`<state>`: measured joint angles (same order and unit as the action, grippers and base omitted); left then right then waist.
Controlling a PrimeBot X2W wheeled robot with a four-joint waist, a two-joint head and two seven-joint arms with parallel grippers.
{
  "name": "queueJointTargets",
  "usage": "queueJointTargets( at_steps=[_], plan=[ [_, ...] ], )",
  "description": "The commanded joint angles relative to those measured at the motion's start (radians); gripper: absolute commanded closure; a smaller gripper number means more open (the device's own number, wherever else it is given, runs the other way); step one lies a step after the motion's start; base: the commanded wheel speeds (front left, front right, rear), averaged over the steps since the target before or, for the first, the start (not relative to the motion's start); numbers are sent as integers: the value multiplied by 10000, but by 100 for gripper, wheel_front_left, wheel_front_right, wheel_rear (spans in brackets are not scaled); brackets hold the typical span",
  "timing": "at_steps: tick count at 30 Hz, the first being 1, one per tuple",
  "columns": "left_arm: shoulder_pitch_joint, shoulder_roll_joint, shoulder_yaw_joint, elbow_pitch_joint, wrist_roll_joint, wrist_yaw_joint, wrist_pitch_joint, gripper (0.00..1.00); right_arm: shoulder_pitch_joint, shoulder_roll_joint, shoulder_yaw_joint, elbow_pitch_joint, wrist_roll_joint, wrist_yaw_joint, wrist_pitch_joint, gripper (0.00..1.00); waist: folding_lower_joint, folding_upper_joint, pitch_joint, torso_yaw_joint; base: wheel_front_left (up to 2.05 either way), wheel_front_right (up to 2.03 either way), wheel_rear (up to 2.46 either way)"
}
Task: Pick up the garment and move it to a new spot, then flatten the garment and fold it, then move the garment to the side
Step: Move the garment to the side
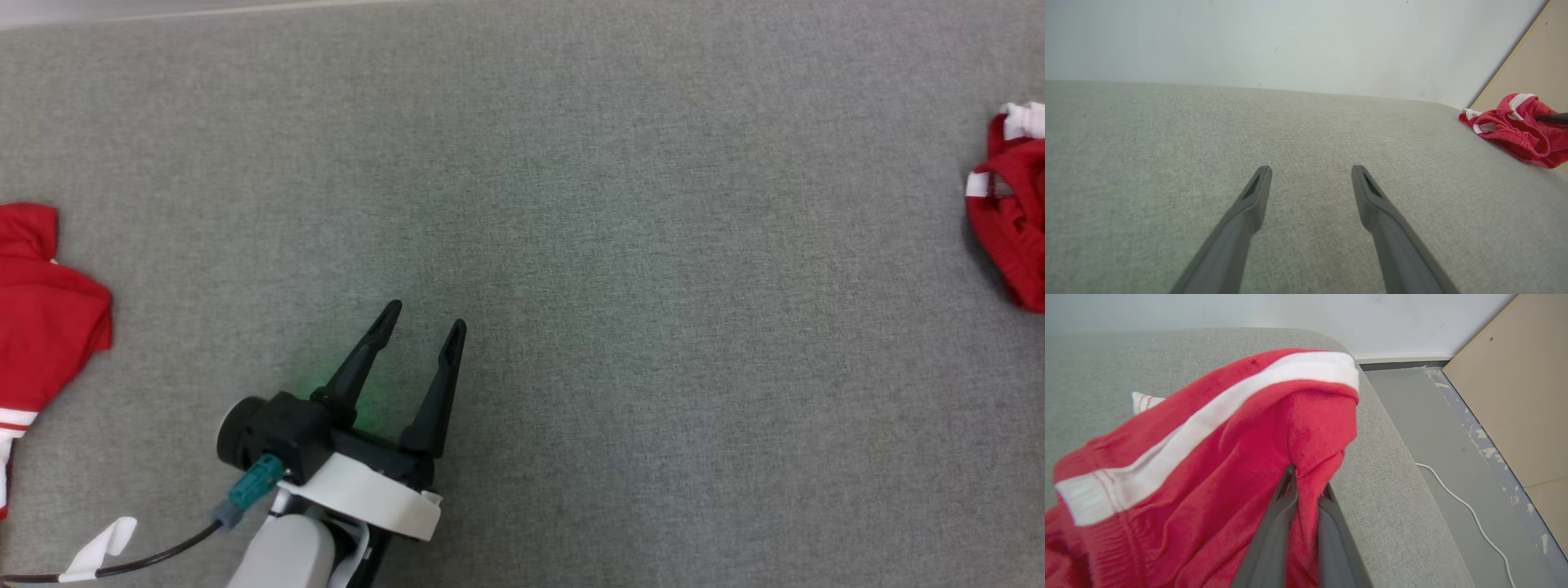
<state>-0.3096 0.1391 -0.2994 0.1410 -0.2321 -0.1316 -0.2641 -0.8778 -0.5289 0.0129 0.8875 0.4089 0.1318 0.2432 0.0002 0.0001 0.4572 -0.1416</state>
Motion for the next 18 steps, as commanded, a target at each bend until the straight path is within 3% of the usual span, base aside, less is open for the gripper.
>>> queueJointTargets(
  at_steps=[1,2,3,11,18],
  plan=[
    [-106,63,41,-30,-89,20,-2,0,-182,-42,-108,266,-187,-23,-85,94,-2,-1,-17,54,0,0,0],
    [-117,55,61,-24,-97,20,-2,0,-241,8,-143,473,-334,-23,-147,75,-2,-1,-68,68,0,0,0],
    [-116,48,86,-18,-92,20,-2,0,-332,31,-211,642,-443,-23,-262,0,-2,-1,-119,71,0,0,0],
    [226,-118,450,109,-132,20,-2,0,-850,224,167,633,-1066,-26,-1403,0,-2,-1,-1066,-63,0,0,0],
    [517,-301,1364,11,-168,135,0,0,-1340,318,-267,-446,-260,-26,-2756,0,-2,-1,-2322,50,0,0,0]
  ],
)
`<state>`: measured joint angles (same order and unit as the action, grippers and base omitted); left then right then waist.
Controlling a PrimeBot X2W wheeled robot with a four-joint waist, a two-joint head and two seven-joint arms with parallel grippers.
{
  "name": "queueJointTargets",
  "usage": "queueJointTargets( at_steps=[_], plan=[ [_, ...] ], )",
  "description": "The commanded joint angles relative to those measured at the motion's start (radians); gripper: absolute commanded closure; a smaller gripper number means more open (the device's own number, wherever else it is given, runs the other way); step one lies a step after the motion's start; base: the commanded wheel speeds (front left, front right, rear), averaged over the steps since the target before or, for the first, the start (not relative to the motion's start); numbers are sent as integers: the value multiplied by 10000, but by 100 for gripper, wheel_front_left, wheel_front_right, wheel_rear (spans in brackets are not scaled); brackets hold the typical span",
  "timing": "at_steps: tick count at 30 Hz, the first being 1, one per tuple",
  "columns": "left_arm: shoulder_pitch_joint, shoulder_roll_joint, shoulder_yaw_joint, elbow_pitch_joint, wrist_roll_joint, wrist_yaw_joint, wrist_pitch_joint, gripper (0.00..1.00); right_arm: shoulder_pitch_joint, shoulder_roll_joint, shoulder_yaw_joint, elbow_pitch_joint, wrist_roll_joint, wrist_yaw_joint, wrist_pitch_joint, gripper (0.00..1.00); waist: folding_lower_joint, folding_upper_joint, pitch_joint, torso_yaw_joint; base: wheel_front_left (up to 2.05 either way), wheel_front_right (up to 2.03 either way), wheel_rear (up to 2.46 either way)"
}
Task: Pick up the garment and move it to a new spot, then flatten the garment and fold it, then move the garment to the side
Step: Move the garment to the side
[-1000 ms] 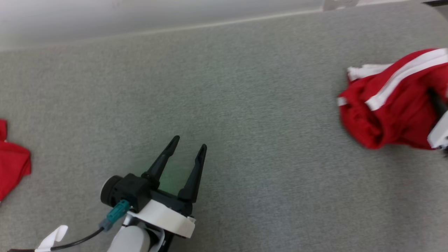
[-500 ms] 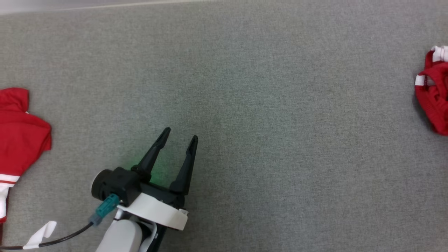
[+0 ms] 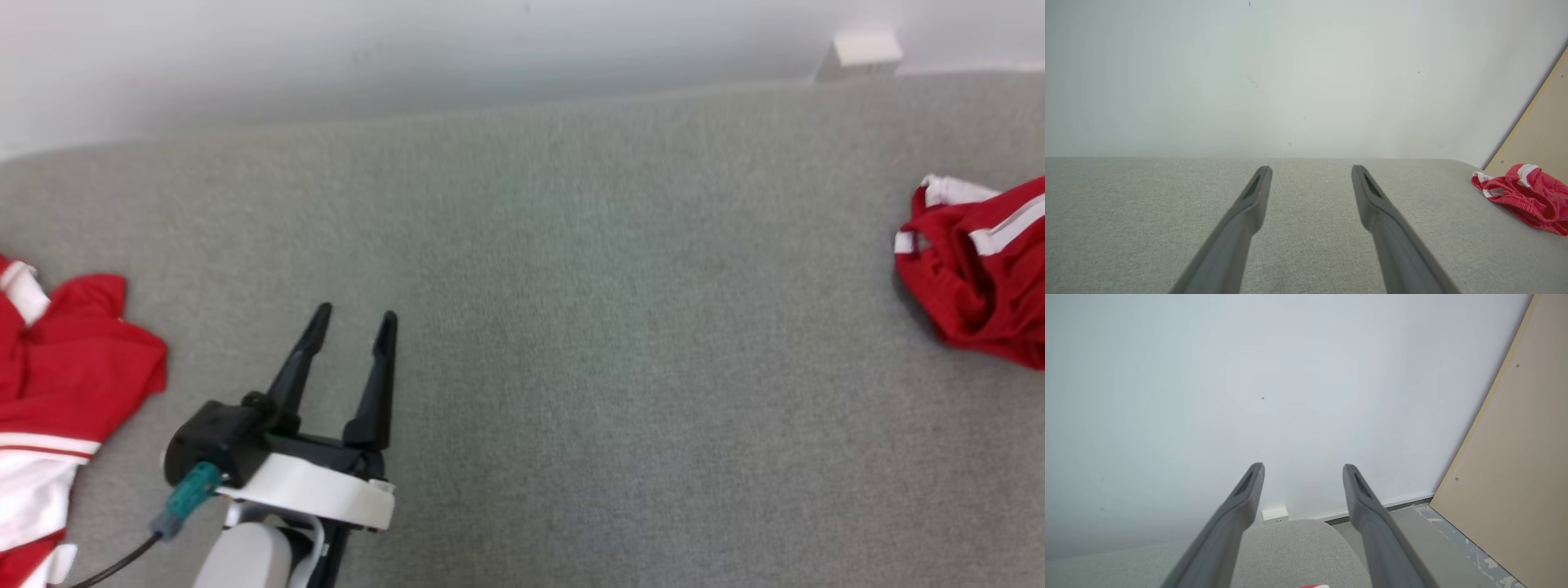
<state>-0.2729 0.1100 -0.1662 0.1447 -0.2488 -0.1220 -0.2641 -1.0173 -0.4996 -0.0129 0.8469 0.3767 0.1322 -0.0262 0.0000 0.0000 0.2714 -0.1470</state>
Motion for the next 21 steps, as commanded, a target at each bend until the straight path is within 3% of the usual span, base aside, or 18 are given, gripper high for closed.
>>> queueJointTargets(
  at_steps=[1,13,21],
  plan=[
    [192,-26,188,-54,-6,66,-2,0,136,14,66,-265,159,-28,-199,0,0,0,-635,161,0,0,0],
    [1049,-83,1636,-123,189,196,-2,0,3222,210,1435,-4075,1581,-28,-269,0,0,0,-2162,1056,0,0,0],
    [1819,-263,2077,-121,259,179,-2,0,6621,1320,1102,-6696,1280,-28,-620,0,0,0,-2626,1559,0,0,0]
  ],
)
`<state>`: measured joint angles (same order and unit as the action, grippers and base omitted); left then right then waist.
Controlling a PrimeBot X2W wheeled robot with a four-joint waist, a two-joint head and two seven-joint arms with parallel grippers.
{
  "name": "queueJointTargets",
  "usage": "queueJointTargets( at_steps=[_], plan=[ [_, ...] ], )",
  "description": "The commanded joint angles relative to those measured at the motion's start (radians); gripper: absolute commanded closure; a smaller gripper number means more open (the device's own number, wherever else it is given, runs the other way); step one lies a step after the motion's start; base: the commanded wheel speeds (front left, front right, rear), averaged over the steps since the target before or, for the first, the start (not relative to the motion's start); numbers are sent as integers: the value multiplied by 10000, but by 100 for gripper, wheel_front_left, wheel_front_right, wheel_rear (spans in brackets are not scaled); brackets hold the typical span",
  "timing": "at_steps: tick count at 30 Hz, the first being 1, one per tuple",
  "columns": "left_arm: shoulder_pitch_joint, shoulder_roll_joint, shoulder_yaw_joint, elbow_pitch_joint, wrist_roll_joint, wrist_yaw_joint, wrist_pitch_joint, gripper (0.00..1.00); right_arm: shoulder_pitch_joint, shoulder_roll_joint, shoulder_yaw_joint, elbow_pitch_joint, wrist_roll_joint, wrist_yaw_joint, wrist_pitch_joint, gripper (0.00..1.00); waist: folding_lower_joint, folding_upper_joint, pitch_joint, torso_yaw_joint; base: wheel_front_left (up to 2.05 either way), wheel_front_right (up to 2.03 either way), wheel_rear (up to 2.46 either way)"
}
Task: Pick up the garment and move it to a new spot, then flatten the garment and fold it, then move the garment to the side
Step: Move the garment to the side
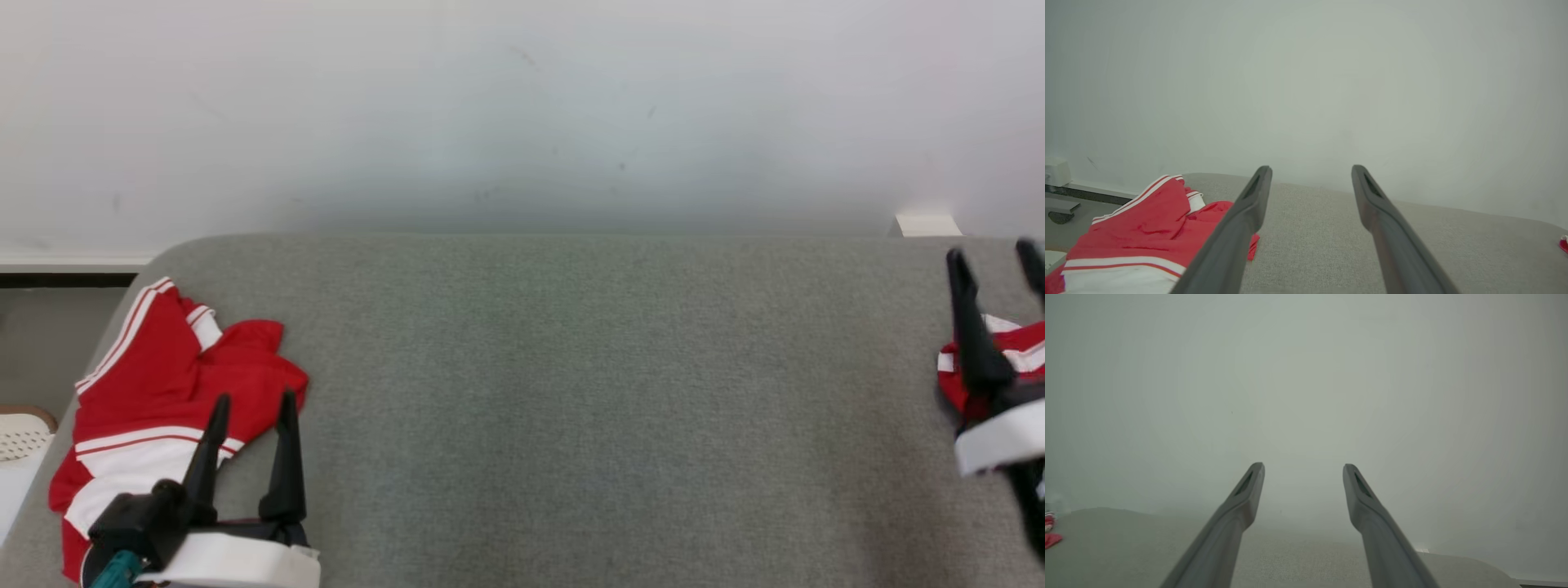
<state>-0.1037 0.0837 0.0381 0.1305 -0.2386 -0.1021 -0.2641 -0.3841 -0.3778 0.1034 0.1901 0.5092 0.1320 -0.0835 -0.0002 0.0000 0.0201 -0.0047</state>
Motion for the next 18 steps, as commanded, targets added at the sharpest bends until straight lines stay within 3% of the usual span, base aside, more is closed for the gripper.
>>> queueJointTargets(
  at_steps=[1,7,18],
  plan=[
    [199,-18,56,25,177,-32,-2,0,694,351,-141,-362,-80,-26,-105,0,2,0,-127,171,0,0,0],
    [563,-178,154,45,274,-32,-2,0,2777,1486,-320,-1136,-538,-26,-923,0,2,0,-66,339,0,0,0],
    [949,-301,141,8,315,-33,-1,0,3922,2481,-226,-784,-1034,-25,-1623,0,2,0,137,137,0,0,0]
  ],
)
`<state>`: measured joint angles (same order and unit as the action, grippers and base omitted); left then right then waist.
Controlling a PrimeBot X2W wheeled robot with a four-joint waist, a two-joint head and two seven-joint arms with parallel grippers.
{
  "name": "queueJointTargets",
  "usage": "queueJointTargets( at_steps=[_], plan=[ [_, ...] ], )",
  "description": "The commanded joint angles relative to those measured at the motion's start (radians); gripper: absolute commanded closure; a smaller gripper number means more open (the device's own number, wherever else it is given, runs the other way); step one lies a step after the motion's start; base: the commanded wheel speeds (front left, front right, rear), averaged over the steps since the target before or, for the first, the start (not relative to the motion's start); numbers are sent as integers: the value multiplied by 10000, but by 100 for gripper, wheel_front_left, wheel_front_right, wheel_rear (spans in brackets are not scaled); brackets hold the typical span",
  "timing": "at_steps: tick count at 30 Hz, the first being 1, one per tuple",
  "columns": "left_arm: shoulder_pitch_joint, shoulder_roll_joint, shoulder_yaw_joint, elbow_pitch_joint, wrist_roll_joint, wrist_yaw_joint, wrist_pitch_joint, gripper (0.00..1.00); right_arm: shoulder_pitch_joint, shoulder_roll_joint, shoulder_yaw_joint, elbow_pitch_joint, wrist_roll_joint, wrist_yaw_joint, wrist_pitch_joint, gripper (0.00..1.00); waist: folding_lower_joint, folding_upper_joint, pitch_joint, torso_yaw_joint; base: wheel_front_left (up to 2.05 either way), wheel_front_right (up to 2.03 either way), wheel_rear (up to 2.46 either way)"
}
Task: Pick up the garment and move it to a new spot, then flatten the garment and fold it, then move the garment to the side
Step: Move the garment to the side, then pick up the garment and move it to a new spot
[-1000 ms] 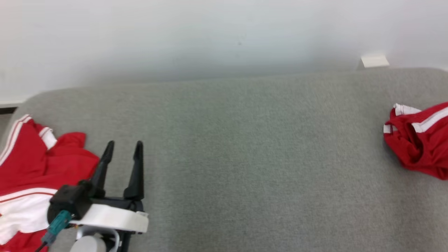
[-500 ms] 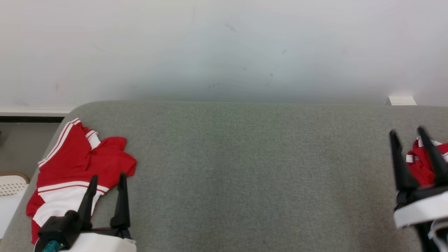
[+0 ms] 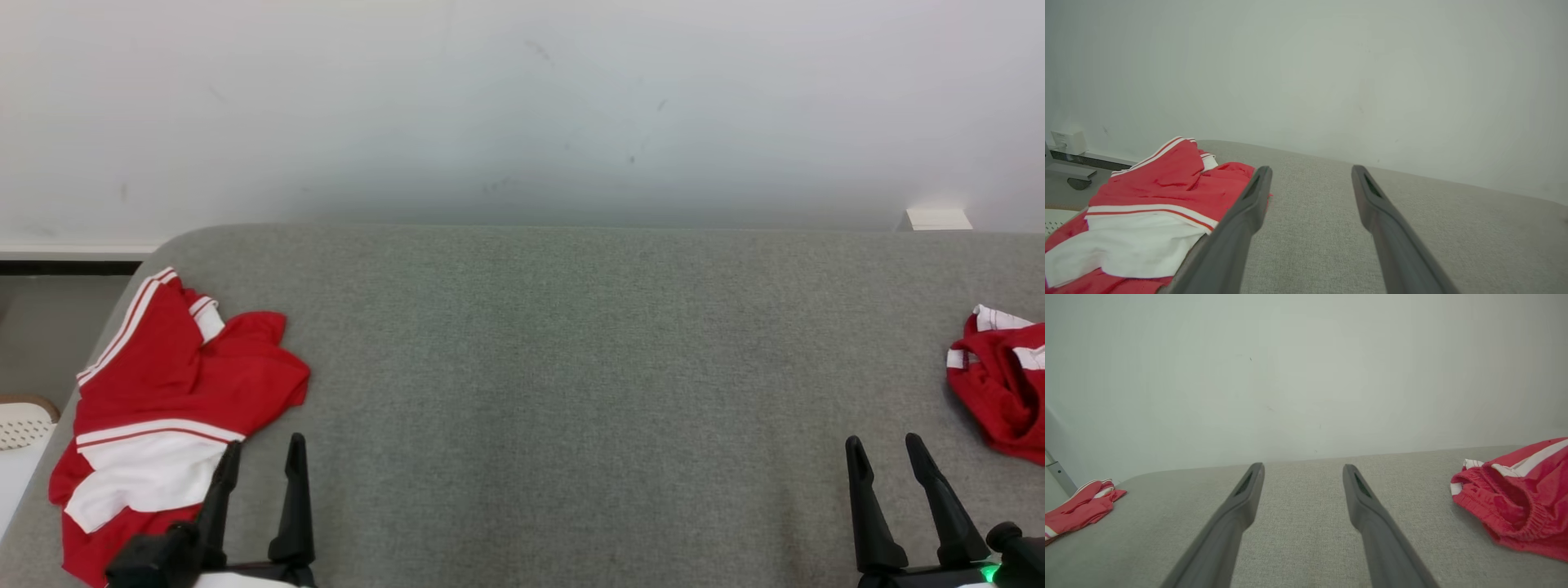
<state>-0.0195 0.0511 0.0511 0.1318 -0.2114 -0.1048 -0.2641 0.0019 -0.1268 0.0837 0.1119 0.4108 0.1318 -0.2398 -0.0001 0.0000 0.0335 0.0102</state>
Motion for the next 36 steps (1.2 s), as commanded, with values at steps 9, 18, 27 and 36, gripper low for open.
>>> queueJointTargets(
  at_steps=[9,18,27,36],
  plan=[
    [-54,10,-158,46,103,-54,-1,0,-200,107,-34,214,-228,-23,-153,0,1,0,-36,-104,0,0,0],
    [-108,9,-333,119,80,-26,-1,0,-139,165,98,295,-266,-23,-168,0,1,0,-77,104,0,0,0],
    [-362,14,-154,361,246,-51,-1,0,-228,209,522,408,-135,-23,-101,0,1,0,-4,1429,0,0,0],
    [-559,62,275,554,339,-53,-1,0,-580,287,1172,748,27,-23,-148,0,1,0,67,2726,0,0,0]
  ],
)
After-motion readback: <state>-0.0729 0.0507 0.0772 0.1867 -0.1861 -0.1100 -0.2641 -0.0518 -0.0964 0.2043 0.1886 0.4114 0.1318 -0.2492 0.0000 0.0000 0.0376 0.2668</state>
